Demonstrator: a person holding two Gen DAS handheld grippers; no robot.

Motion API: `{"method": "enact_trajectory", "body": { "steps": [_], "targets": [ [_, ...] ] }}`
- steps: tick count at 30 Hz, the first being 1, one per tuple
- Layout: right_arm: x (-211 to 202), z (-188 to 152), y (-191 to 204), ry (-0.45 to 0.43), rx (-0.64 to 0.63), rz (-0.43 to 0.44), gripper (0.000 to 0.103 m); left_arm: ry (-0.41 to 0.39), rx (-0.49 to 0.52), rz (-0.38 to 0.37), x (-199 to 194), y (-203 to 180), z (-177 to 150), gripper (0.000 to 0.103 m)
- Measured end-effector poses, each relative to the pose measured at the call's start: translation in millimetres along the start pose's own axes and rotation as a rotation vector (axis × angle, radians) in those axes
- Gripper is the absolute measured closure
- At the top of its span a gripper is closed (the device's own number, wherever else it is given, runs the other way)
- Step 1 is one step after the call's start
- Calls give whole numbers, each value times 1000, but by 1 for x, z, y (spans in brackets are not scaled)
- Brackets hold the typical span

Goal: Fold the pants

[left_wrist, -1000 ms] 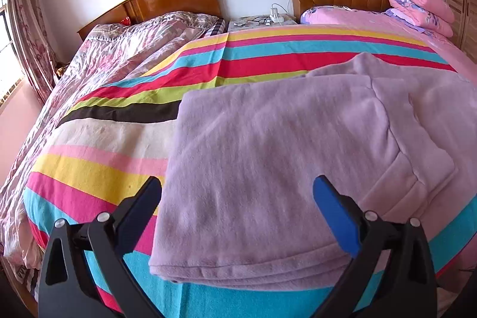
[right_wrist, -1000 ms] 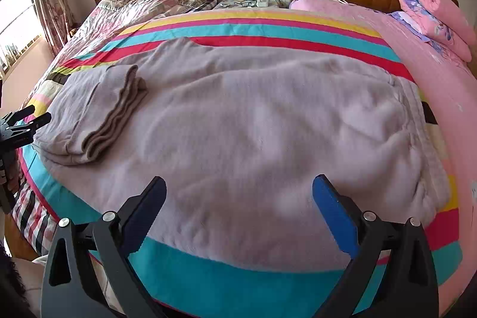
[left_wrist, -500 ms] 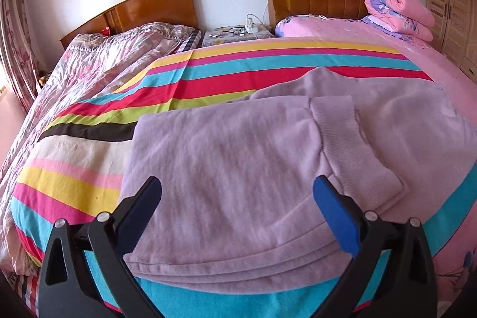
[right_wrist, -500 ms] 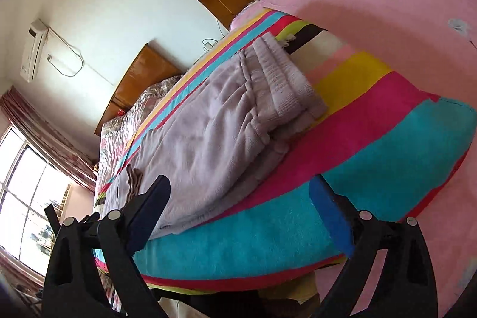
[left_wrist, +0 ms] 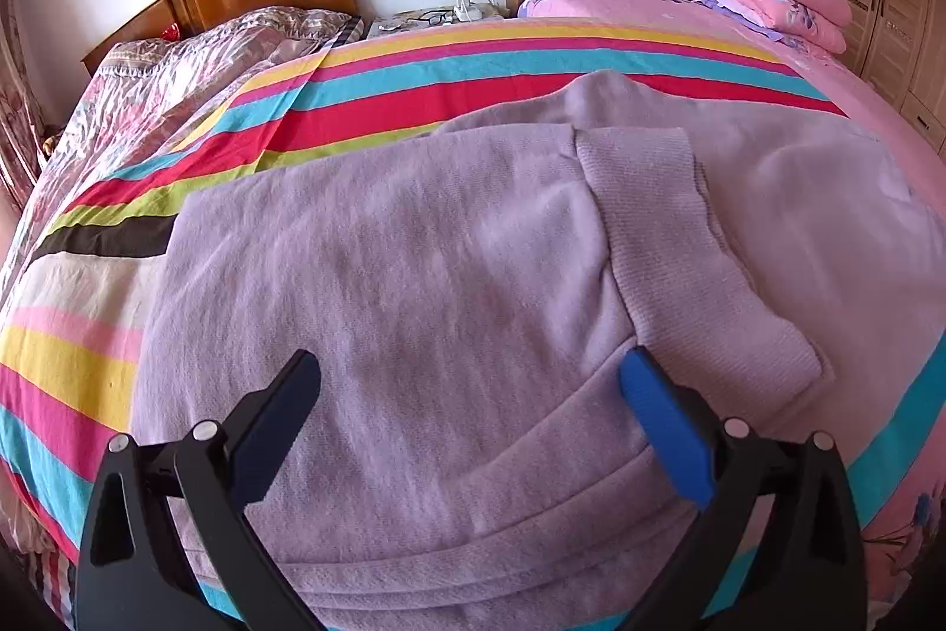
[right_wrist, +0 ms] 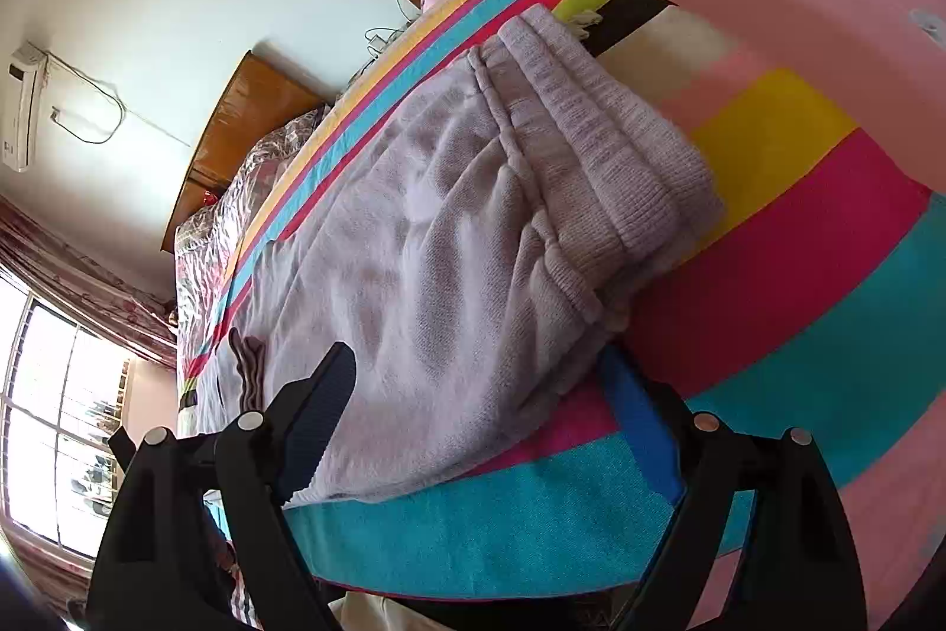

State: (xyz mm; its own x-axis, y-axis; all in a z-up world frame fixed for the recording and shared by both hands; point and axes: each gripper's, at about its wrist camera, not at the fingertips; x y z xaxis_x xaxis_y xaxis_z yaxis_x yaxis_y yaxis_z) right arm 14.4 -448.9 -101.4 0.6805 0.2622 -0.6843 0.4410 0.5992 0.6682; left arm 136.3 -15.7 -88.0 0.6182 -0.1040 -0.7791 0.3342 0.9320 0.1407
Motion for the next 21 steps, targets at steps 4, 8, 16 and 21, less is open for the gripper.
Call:
{"method": "enact_trajectory", "body": {
  "steps": [4, 8, 16, 21],
  "targets": [
    [-7, 10, -10, -94, 94, -38, 21, 3, -13, -25, 4, 4, -3, 1],
    [-3, 9, -8, -69, 80, -41, 20, -7, -7, -28, 6, 4, -6, 1],
    [-1, -2, -9, -61, 130, 1, 33, -16, -5, -35, 7, 4, -8, 1],
    [14, -10, 14, 27, 37, -24, 49, -20, -23, -47, -2, 9, -6, 1]
  ]
}}
Point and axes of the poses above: each gripper's, at about its wrist camera, not at the fingertips, and x roughly the way its jaws point, y to its left, z to its top, and after that the axes turned 7 degrees about x, right-handed
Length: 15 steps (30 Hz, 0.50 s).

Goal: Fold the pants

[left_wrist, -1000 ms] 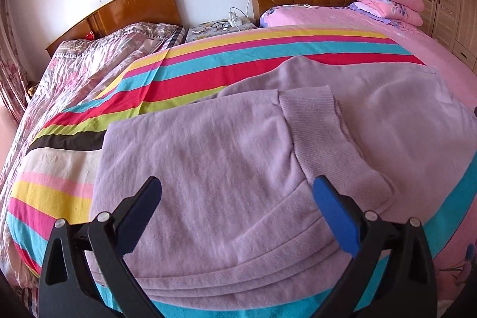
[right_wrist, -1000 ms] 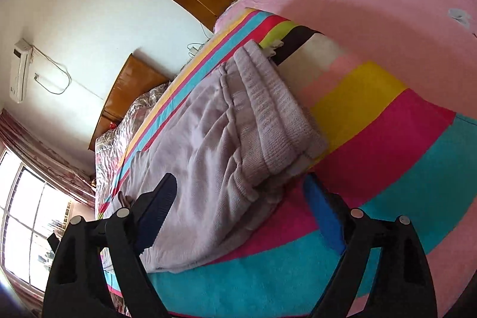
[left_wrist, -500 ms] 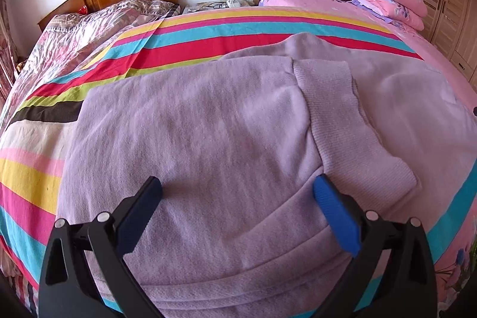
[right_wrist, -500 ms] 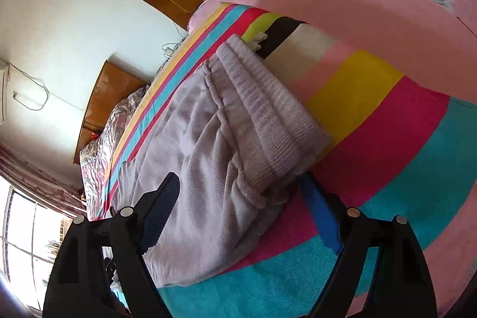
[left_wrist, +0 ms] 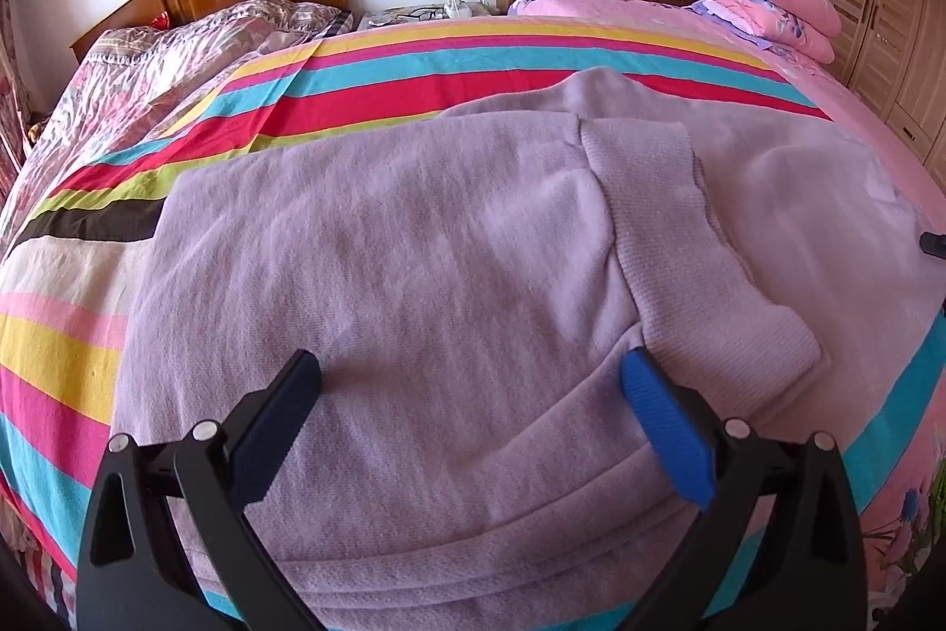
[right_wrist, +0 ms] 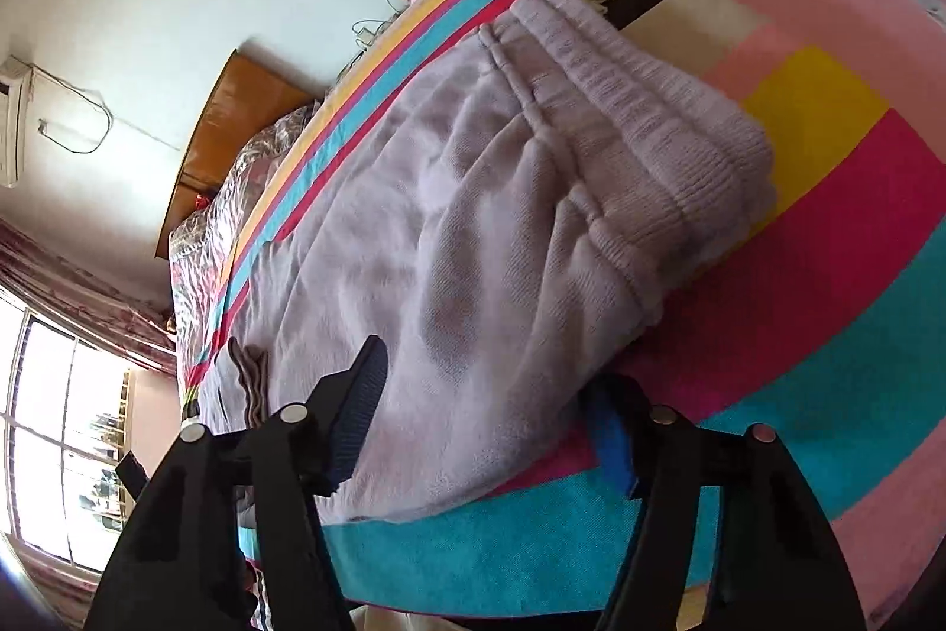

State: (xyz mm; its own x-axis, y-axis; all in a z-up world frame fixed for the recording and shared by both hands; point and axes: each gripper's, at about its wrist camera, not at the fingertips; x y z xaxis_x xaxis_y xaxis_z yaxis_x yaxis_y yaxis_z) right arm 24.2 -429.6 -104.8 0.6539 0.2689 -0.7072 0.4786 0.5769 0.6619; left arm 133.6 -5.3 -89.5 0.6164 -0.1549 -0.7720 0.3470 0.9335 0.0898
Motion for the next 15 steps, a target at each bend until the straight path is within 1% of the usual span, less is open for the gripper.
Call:
{"method": "enact_trajectory", "body": {
  "steps": [1, 2, 3, 4, 6, 8, 10, 13, 15],
  "targets": [
    [-2, 2, -5, -21, 27, 7, 56, -21, -12, -6, -6, 1, 2, 1],
    [-4, 3, -13, -49, 74, 24, 60, -41, -19, -11, -12, 2, 6, 1],
    [-6, 3, -22, -81, 127, 42, 61, -55, -21, -16, -16, 1, 9, 1],
    [-6, 3, -30, -95, 175, 77, 61, -61, -17, -24, -18, 0, 13, 1],
    [-5, 2, -36, -121, 225, 114, 63, -47, 5, -19, -12, -7, 17, 1],
    [-5, -2, -36, -145, 232, 108, 76, 29, 30, 0, 8, -14, 15, 1],
    [-7, -6, -36, -184, 233, 140, 81, 18, 12, -16, 13, -13, 11, 1],
    [-12, -12, -39, -233, 263, 195, 82, 29, 17, -19, 14, -11, 13, 1],
    [-15, -13, -36, -263, 241, 193, 82, 23, 12, -12, 12, -12, 12, 1]
  ]
}}
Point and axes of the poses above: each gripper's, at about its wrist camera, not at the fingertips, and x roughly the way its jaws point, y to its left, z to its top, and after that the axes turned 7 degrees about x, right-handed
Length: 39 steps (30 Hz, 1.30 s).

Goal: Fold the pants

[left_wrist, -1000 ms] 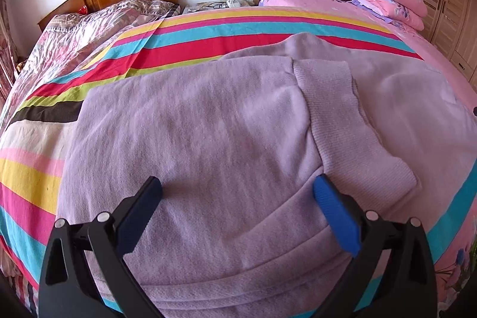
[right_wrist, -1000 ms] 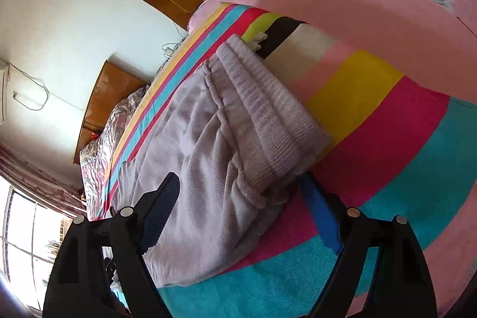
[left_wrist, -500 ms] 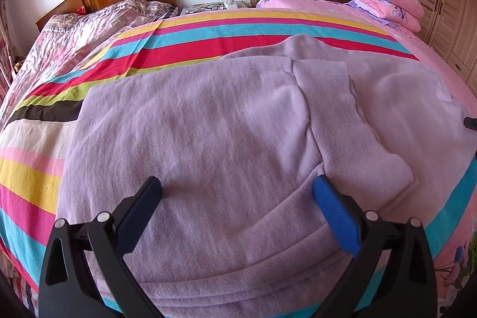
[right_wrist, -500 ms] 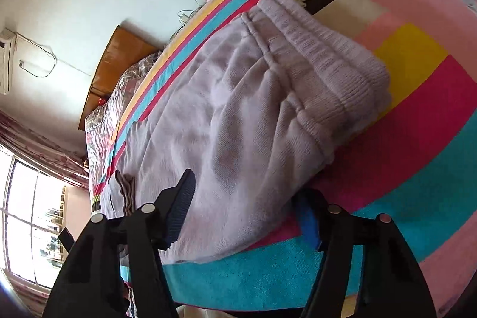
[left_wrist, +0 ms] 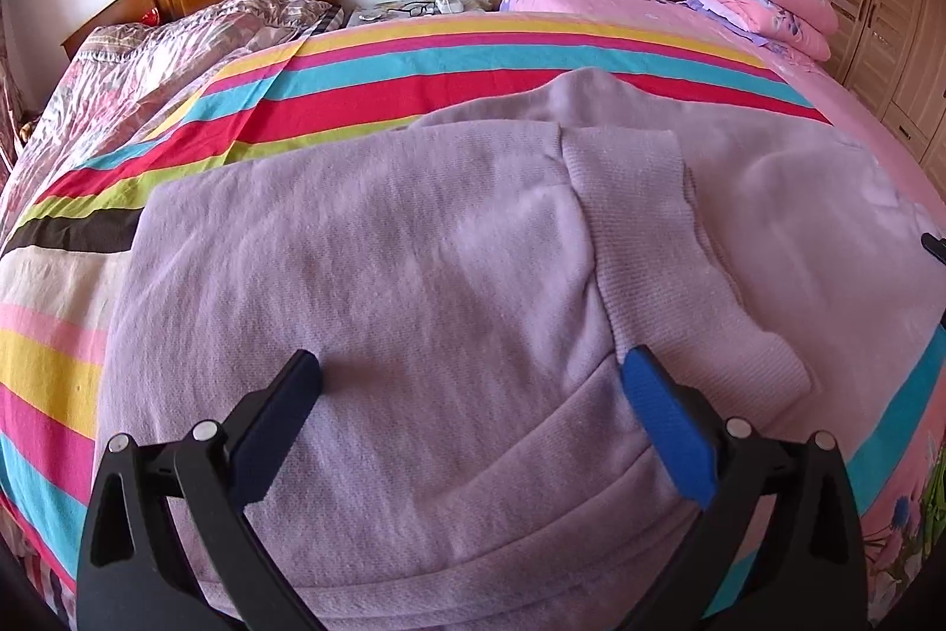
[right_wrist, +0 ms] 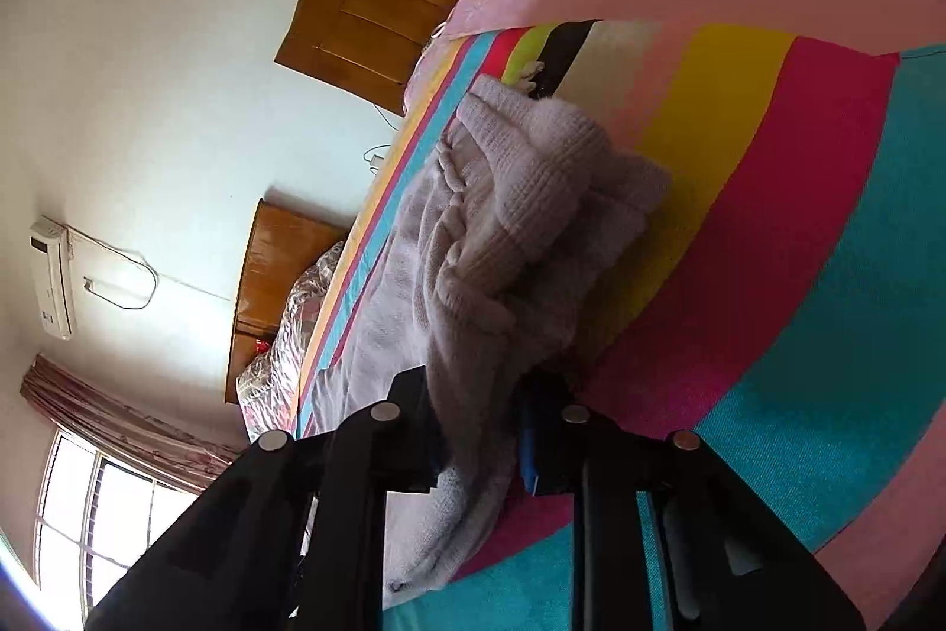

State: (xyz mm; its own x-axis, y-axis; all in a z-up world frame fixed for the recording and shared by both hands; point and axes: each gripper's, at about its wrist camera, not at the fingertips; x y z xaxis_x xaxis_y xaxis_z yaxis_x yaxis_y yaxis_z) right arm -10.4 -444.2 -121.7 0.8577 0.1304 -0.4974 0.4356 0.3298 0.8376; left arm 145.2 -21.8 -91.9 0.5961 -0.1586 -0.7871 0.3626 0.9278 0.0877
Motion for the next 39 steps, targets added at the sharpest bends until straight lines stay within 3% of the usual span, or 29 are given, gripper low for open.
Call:
{"method": "enact_trajectory", "body": {
  "steps": [5, 9, 15, 19, 23, 27, 29, 32, 33, 35, 37, 39],
  "targets": [
    [-9, -6, 31, -56, -133, -5, 82, -45, 8, 0, -15, -3, -4, 1],
    [-11, -14, 60, -86, -251, -46, 82, -36, 38, -6, -11, -6, -7, 1],
    [-8, -28, 112, -125, -444, -96, 82, -59, -19, -31, -17, 12, -13, 1],
    [-1, -43, 143, -134, -574, -148, 83, -93, -42, -8, -31, 29, -17, 1],
    [11, -101, 205, -129, -898, -158, 83, -126, -104, 22, -51, 59, -26, 1],
    [34, -207, 258, -58, -1326, -100, 83, -171, -246, 56, -82, 112, -43, 1],
    [52, -268, 263, 14, -1515, -68, 83, -180, -333, 66, -92, 140, -54, 1],
    [91, -347, 238, 202, -1743, -71, 83, -182, -438, 49, -101, 172, -69, 1],
    [106, -366, 225, 262, -1799, -103, 82, -175, -457, 37, -101, 178, -73, 1],
    [121, -385, 203, 289, -1855, -136, 82, -159, -471, 2, -101, 181, -79, 1],
    [117, -381, 203, 275, -1843, -109, 82, -164, -459, -39, -104, 178, -80, 1],
    [110, -368, 207, 280, -1794, -64, 82, -172, -460, -154, -102, 172, -74, 1]
  ]
}}
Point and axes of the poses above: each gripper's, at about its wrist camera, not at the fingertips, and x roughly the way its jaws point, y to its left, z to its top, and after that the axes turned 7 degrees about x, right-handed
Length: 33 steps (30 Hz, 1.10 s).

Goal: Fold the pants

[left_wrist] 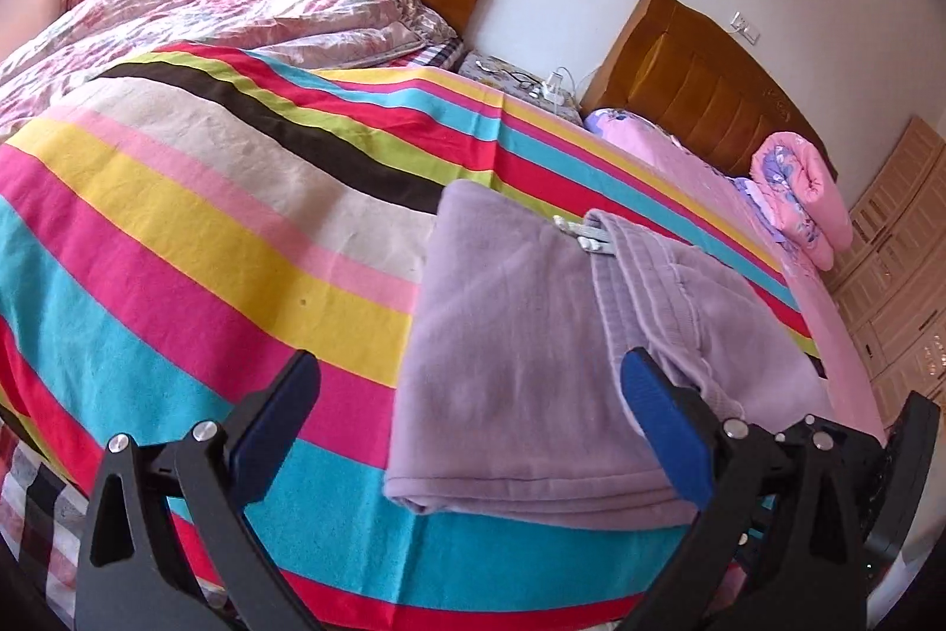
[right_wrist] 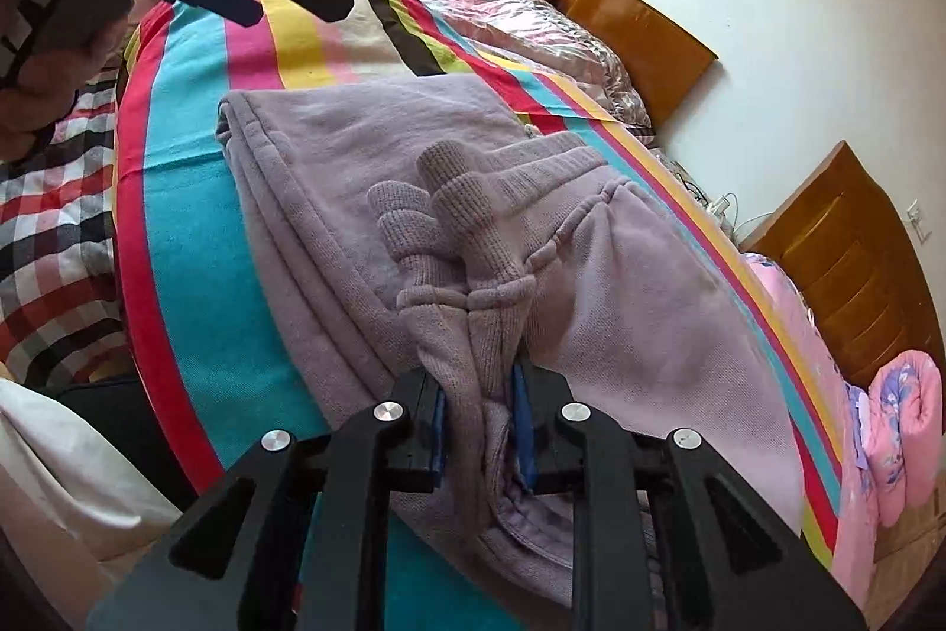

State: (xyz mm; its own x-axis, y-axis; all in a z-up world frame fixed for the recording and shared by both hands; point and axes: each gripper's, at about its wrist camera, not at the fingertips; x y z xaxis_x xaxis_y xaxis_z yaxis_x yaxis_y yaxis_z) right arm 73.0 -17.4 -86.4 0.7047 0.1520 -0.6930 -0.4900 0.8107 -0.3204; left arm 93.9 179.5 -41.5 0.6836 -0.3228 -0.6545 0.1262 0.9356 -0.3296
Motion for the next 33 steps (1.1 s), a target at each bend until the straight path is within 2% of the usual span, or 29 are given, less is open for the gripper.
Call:
{"method": "enact_trajectory", "body": {
  "steps": [3, 6, 8, 10, 11, 12, 13, 14, 16, 18, 19, 20, 21, 24, 25, 27, 29, 33],
  "targets": [
    [-10, -3, -4, -36, 12, 4, 82, 99, -50, -245, 23, -18, 11, 1],
    [-26, -8, -5, -96, 34, -12, 82, 213, -81, -382, 52, -45, 21, 2],
    [-35, -8, -8, -128, 41, -19, 82, 307, -77, -421, 75, -65, 25, 2],
    [-38, -6, -8, -139, 26, -27, 82, 391, -43, -421, 98, -85, 27, 4],
    [-39, -7, -9, -142, 27, -28, 81, 426, -27, -416, 109, -95, 26, 23],
    [-40, -9, -10, -141, 27, -29, 79, 465, -19, -379, 120, -101, 23, 36],
    [-41, -10, -11, -129, 22, -27, 70, 485, -21, -370, 128, -105, 20, 60],
    [-45, -13, -14, -124, 25, -25, 53, 488, -17, -353, 131, -108, 18, 62],
    [-66, -25, -30, -165, 87, -23, 30, 462, 10, -324, 129, -111, 15, 69],
    [-100, -45, -52, -252, 212, -8, 23, 446, 9, -330, 128, -110, 12, 71],
    [-114, -57, -65, -286, 288, -6, 16, 434, 12, -331, 127, -109, 12, 74],
    [-127, -71, -79, -300, 368, -18, 15, 422, 20, -332, 125, -109, 12, 75],
    [-131, -84, -91, -279, 439, -28, 15, 409, 28, -331, 125, -111, 14, 76],
    [-109, -119, -103, -101, 539, -80, 17, 366, 68, -323, 114, -120, 16, 79],
    [-99, -127, -101, -56, 558, -80, 23, 351, 72, -330, 110, -122, 20, 80],
    [-86, -130, -101, -40, 610, -88, 26, 326, 89, -342, 100, -130, 28, 81],
    [-76, -126, -107, -36, 662, -132, 25, 301, 107, -357, 87, -137, 39, 82],
    [-41, -112, -94, 49, 569, -191, 26, 215, 127, -398, 50, -136, 70, 83]
  ]
}}
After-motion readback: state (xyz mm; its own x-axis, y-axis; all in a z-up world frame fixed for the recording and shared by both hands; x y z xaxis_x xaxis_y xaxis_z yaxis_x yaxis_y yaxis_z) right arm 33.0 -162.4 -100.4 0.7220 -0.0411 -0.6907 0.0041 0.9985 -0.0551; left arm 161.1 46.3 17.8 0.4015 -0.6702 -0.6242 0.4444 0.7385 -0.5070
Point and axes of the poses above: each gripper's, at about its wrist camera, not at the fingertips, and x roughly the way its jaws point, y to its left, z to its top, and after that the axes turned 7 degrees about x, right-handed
